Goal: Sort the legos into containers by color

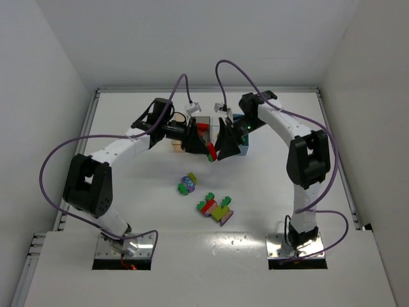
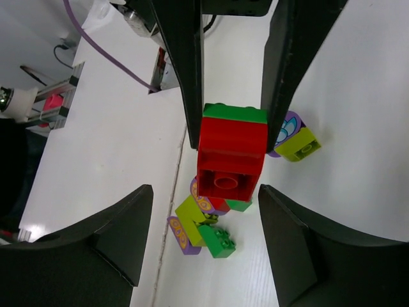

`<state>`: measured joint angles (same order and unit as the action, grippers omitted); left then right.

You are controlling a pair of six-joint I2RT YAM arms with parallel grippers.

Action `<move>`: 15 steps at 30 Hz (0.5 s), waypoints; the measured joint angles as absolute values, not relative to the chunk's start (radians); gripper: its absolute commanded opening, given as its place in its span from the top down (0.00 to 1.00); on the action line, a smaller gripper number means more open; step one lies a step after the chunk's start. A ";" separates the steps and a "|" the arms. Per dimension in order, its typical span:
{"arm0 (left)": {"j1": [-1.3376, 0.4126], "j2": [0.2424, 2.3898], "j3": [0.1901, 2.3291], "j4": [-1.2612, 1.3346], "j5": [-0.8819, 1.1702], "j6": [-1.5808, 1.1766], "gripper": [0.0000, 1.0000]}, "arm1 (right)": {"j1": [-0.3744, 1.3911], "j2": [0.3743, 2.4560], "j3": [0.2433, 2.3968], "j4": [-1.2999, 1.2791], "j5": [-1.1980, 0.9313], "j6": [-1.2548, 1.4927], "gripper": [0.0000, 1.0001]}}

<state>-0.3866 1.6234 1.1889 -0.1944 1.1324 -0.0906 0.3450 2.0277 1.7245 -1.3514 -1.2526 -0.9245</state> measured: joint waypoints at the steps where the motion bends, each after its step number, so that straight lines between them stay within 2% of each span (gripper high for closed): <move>1: -0.387 1.623 1.190 -0.194 1.134 -0.091 0.79 | 0.349 2.028 1.724 -1.353 -1.251 -0.925 0.32; 4: -0.392 1.623 1.194 -0.194 1.134 -0.091 0.79 | 0.358 2.028 1.725 -1.356 -1.248 -0.925 0.38; 8: -0.402 1.623 1.195 -0.194 1.142 -0.093 0.79 | 0.363 2.028 1.726 -1.336 -1.232 -0.910 0.64; 9: -0.406 1.623 1.194 -0.193 1.146 -0.094 0.79 | 0.363 2.028 1.726 -1.324 -1.225 -0.899 0.78; 12: -0.411 1.623 1.195 -0.187 1.133 -0.094 0.79 | 0.360 2.028 1.726 -1.300 -1.214 -0.854 0.96; 15: -0.411 1.623 1.193 -0.186 1.121 -0.094 0.79 | 0.361 2.028 1.726 -1.272 -1.206 -0.817 1.00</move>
